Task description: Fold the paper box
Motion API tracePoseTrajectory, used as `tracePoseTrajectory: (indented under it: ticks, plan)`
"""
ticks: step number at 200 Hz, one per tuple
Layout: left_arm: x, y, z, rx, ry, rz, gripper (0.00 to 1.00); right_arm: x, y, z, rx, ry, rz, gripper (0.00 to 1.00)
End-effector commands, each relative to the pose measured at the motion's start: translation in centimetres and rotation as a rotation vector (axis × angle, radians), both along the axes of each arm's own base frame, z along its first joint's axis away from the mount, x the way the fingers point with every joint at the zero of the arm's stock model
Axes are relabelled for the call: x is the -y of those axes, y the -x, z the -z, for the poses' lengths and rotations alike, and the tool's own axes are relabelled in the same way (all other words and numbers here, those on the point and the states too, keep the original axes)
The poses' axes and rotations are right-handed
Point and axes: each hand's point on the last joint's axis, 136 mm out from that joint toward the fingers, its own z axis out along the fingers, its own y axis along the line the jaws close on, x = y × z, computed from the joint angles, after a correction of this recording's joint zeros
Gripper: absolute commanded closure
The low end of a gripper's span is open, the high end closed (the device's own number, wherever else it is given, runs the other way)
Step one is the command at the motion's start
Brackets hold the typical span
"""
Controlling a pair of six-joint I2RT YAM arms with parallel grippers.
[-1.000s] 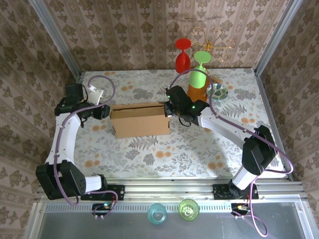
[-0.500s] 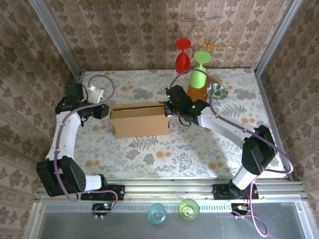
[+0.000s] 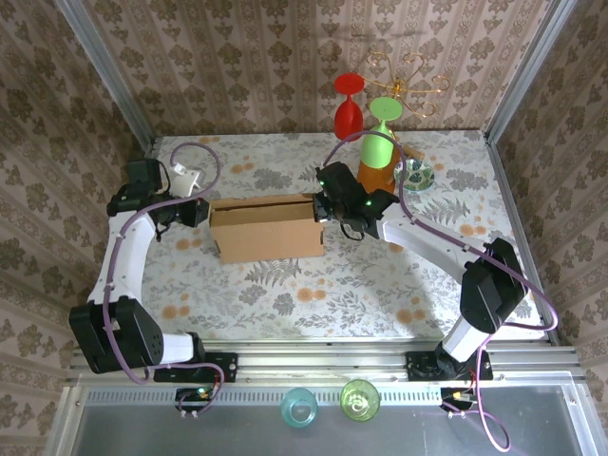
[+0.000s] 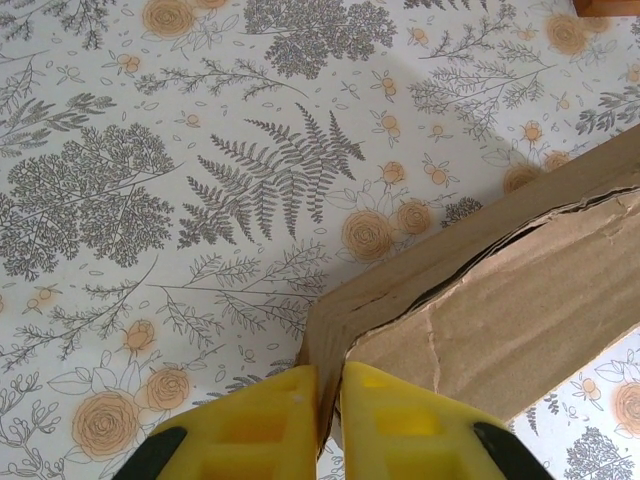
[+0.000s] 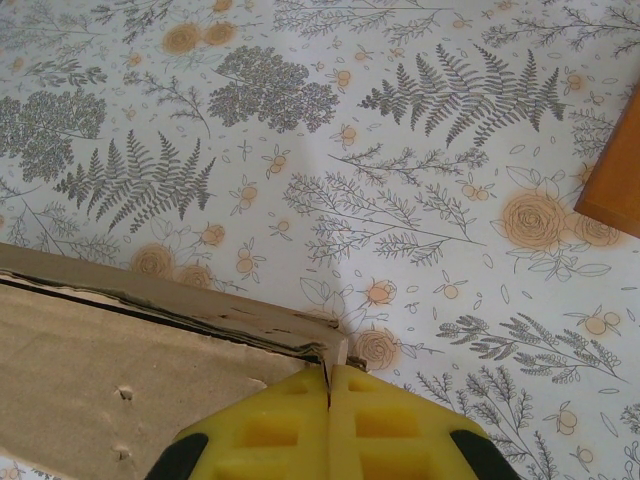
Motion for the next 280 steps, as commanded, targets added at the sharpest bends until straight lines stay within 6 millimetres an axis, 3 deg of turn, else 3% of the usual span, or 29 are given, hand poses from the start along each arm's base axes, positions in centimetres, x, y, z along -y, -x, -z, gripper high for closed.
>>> tracePoseTrajectory:
  ticks: [1,120,280]
  plan:
    - [0.4,0.0,0.0,-0.017,0.012,-0.002,0.85,0.0,1.0,1.9,-0.081,0.032,-0.020,1.00]
    - [1.1,0.5,-0.2,-0.113,0.136,-0.130,0.95,-0.1,0.9,2.1,-0.088,0.028,-0.012,1.00]
    - [0.5,1.8,1.4,-0.166,0.239,-0.253,0.98,0.1,1.1,2.1,-0.090,0.027,-0.004,1.00]
